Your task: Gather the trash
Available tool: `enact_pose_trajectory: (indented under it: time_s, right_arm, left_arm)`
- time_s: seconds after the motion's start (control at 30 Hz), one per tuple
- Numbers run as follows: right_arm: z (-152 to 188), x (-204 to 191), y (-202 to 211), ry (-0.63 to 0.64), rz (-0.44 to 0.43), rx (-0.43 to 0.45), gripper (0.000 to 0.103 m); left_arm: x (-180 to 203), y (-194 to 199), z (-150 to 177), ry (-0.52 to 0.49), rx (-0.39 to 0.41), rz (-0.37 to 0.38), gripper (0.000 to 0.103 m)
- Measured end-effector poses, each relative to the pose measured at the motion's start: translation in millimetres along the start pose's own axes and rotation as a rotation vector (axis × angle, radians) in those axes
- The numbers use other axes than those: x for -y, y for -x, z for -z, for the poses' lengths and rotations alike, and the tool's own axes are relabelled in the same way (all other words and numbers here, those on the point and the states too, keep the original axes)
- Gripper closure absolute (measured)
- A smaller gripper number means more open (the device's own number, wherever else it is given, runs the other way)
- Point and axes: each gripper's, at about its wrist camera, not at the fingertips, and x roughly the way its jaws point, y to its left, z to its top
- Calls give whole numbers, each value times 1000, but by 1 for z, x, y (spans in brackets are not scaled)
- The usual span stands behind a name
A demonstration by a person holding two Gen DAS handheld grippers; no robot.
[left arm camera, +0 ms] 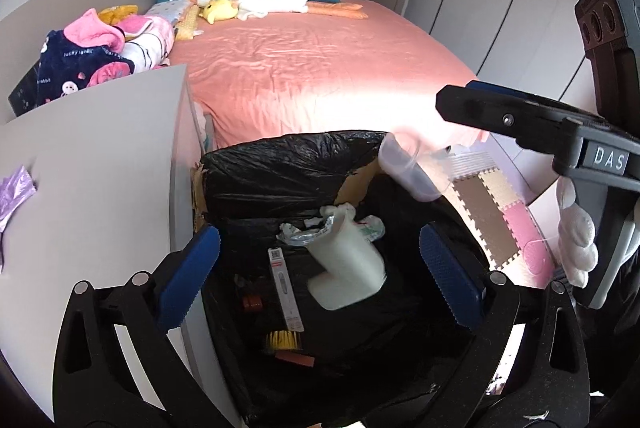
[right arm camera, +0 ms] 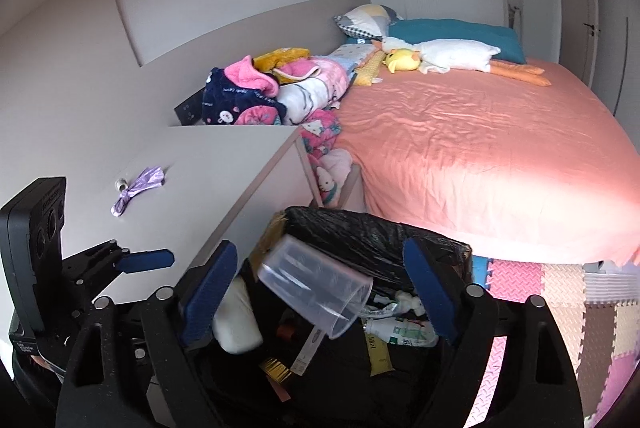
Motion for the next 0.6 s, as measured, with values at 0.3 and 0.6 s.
enact_pose_trajectory:
  time_s: [0.3,0.6]
  right_arm:
    - [4,14,4,-28,-1,9,17]
    - [2,-8,-7,0,-32,0,17]
  left_arm:
    - [0,6,1,-2,23,-32,6]
    - [-19,9,9,37,24,-74,6]
